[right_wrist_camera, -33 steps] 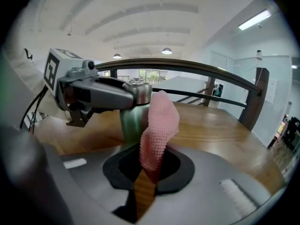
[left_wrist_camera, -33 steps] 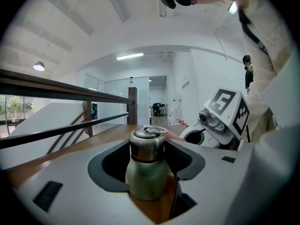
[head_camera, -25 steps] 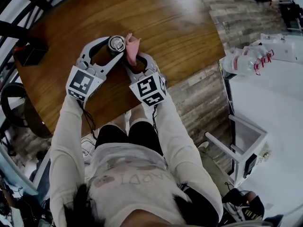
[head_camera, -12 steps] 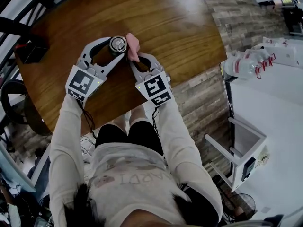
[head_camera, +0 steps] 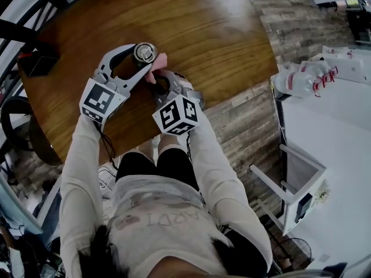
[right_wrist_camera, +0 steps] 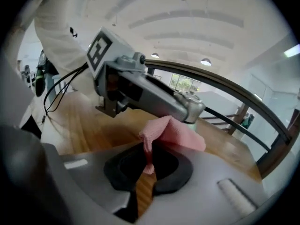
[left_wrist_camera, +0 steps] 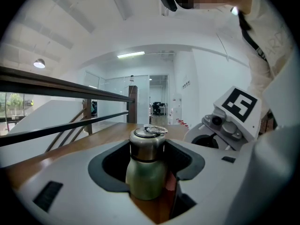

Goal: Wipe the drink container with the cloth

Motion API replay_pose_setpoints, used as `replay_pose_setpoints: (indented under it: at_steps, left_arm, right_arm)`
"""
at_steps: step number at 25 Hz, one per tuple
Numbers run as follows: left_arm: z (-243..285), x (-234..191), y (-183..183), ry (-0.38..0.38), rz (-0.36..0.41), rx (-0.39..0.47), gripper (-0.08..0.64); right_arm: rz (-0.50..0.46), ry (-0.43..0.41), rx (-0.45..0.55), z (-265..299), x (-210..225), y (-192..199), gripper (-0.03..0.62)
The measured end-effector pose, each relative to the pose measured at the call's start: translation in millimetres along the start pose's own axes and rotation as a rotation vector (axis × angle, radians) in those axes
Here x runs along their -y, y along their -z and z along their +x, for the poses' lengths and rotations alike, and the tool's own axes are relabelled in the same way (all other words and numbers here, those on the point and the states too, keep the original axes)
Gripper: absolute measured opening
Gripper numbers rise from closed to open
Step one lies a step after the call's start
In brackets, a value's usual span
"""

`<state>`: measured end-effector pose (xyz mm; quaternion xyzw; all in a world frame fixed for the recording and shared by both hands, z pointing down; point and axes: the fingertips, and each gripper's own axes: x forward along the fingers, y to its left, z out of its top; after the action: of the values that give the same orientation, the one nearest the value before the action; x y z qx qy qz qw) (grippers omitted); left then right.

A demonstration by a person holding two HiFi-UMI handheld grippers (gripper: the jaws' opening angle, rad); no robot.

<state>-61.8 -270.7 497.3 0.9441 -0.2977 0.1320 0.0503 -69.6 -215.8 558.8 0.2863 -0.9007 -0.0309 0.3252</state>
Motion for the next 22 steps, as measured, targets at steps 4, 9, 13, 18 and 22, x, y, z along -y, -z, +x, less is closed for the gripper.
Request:
replay_pose_setpoints:
  at_steps: [4, 9, 13, 18, 22]
  left_arm:
    - [-0.2, 2.3, -0.4, 0.003, 0.002, -0.005, 0.233]
    - [-1.1, 2.0, 0.4, -0.001, 0.003, -0.008, 0.233]
    - [-0.8, 2.0, 2.1, -0.008, -0.001, -0.011, 0.232]
    - [-0.5, 0.1, 1.8, -0.015, -0.011, -0.009, 0.232]
    - [-0.2, -1.3, 2.6, -0.022, -0.012, -0.009, 0.230]
  right_arm:
    - [0.010, 0.068, 0.015, -7.3, 9.9, 2.0, 0.021]
    - [0.095, 0.137, 0.081, -25.0, 48.8, -8.6, 0.023]
    - [0.117, 0.136, 0.120, -26.2, 52.2, -20.4, 0.023]
    - [0.136, 0.154, 0.080, -16.5, 57.8, -8.5, 0.023]
    - [0.164, 0.154, 0.094, -14.2, 60.9, -6.3, 0.021]
